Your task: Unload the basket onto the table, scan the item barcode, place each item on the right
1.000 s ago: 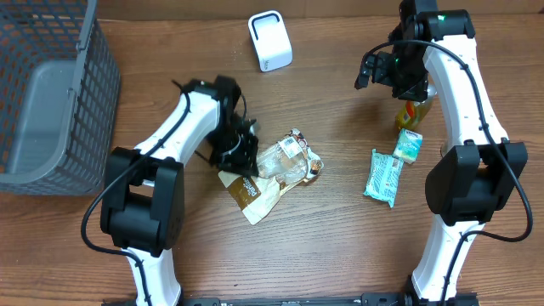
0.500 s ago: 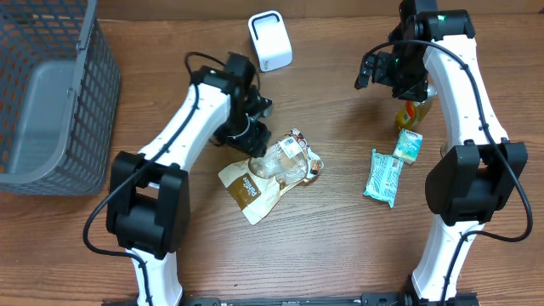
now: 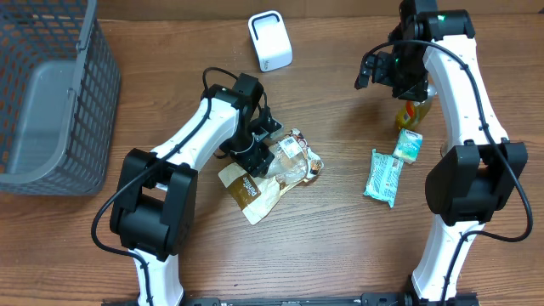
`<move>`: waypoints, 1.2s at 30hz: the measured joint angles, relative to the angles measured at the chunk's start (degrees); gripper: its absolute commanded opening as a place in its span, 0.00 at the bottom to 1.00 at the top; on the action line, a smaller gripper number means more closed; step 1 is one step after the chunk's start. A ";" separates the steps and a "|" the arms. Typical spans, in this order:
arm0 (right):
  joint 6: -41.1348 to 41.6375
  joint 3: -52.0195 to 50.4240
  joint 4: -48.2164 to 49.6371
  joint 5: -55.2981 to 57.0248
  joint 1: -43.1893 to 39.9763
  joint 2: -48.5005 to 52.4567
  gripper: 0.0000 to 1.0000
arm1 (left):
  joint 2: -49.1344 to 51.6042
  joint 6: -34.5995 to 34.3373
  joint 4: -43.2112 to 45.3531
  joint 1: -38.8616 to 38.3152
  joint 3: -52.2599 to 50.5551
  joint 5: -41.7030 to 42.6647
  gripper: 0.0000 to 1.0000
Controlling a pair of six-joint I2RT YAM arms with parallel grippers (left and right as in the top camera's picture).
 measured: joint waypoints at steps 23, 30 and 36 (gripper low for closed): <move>0.00 0.00 0.00 0.02 0.00 0.00 1.00 | -1.97 0.57 10.43 0.11 -9.90 6.67 0.45; 0.00 0.00 -0.02 0.00 0.00 0.00 1.00 | -1.95 -0.13 10.23 0.11 -10.38 8.57 0.24; 0.00 0.00 -0.04 0.00 0.00 0.00 1.00 | -1.53 -5.68 9.22 0.09 -9.49 8.63 0.36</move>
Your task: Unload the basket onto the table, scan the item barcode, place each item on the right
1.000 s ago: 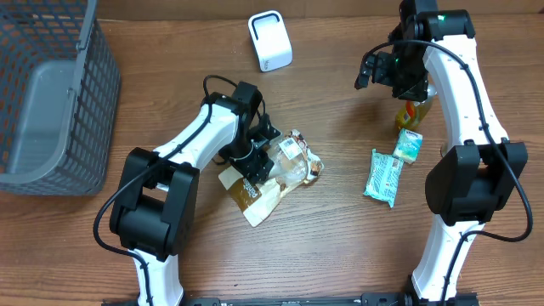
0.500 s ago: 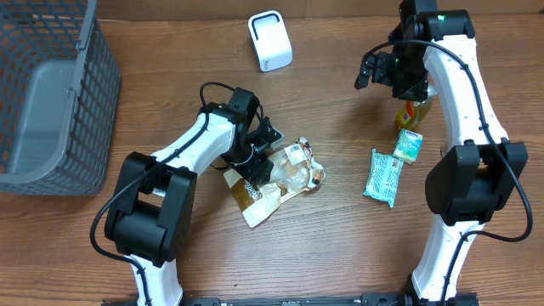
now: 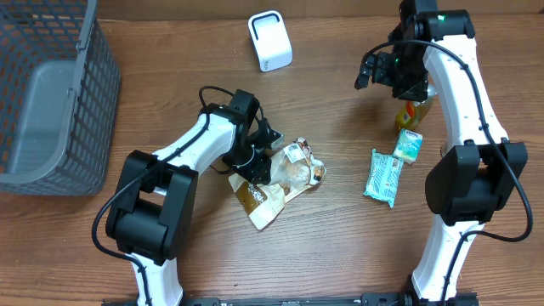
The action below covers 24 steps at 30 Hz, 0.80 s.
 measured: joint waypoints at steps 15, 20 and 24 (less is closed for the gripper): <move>0.02 0.00 0.02 0.00 0.00 0.00 1.00 | 1.33 -7.37 -5.75 -0.02 10.51 -1.51 0.93; 0.00 0.00 0.02 -0.02 0.00 0.00 1.00 | 1.33 -7.21 -5.42 -0.02 10.27 -2.54 0.97; -0.02 0.00 0.02 0.00 0.00 0.00 1.00 | 1.33 -5.92 -4.09 -0.04 8.44 -3.04 1.00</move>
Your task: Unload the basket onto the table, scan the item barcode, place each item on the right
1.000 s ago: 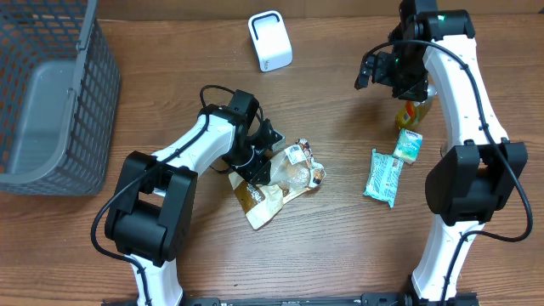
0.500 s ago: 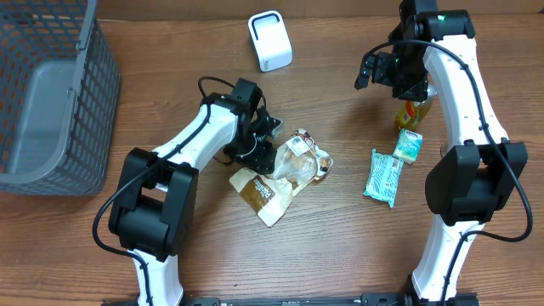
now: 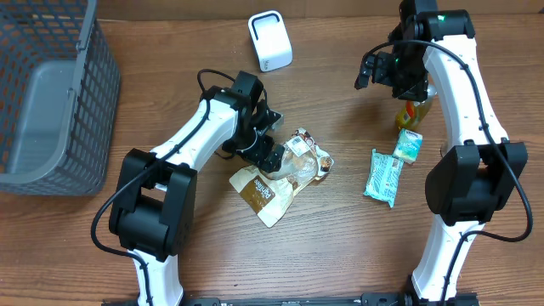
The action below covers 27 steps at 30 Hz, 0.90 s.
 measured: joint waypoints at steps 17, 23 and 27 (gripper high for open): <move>0.04 0.00 0.00 0.00 0.00 0.00 1.00 | -0.85 0.81 9.75 -2.84 -6.95 -0.83 0.58; 0.02 0.00 0.00 0.00 0.00 0.00 1.00 | -0.85 -2.12 9.60 -4.28 -6.97 -3.26 0.54; 0.00 0.00 0.00 0.00 0.00 0.00 1.00 | -0.90 -2.75 9.55 -5.11 -6.97 -4.57 0.49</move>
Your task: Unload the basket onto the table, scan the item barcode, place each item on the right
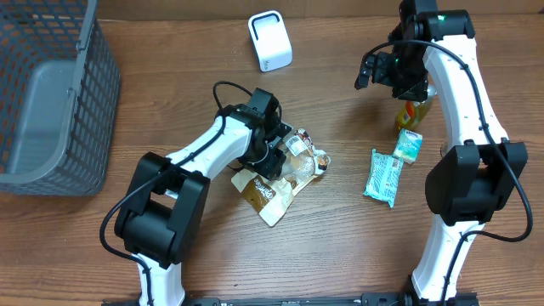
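Observation:
A brown-and-clear snack bag (285, 174) lies crumpled on the wooden table near the middle. My left gripper (276, 157) sits on the bag's upper left part, its fingers hidden by the wrist, so the grip is unclear. A white barcode scanner (270, 40) stands at the back of the table. My right gripper (374, 72) hovers at the back right, above the table, with nothing visibly in it; its jaw state is unclear.
A grey mesh basket (51, 93) fills the back left corner. At the right lie a yellow bottle (411, 112), a small green carton (408, 145) and a teal packet (384, 177), close to the right arm.
My left arm has shifted right and slightly toward the front, its wrist now further over the bag. The bag has barely moved. My right arm is unchanged.
My left gripper stayed at the snack bag throughout. The bag lay left of centre, then slid a bit toward the front, then moved right, where it now rests with the wrist over it. My right arm held still at the back right.

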`<move>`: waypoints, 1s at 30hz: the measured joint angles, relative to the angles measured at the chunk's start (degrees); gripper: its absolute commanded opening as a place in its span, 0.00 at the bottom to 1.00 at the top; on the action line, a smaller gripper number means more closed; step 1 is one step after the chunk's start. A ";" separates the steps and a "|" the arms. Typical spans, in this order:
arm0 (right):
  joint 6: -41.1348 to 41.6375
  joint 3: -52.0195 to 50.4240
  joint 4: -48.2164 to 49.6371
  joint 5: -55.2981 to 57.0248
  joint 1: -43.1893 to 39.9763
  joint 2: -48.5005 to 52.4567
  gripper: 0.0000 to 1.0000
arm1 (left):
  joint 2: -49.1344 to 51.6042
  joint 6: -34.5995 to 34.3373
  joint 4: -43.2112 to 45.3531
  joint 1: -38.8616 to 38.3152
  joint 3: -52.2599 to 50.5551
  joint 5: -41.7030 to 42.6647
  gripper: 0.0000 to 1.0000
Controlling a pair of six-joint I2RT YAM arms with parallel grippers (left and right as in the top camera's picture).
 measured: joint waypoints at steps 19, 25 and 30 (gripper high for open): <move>0.00 0.00 0.00 0.00 0.00 0.00 1.00 | -0.02 -1.62 -7.52 -0.98 1.79 -0.61 0.04; 0.00 0.00 -0.02 0.00 0.00 0.00 1.00 | 1.14 -2.32 -15.93 -0.98 10.12 -1.73 0.04; 0.00 0.00 0.00 -0.02 0.00 0.00 1.00 | 1.14 -3.39 -19.63 -0.98 16.87 -1.64 0.04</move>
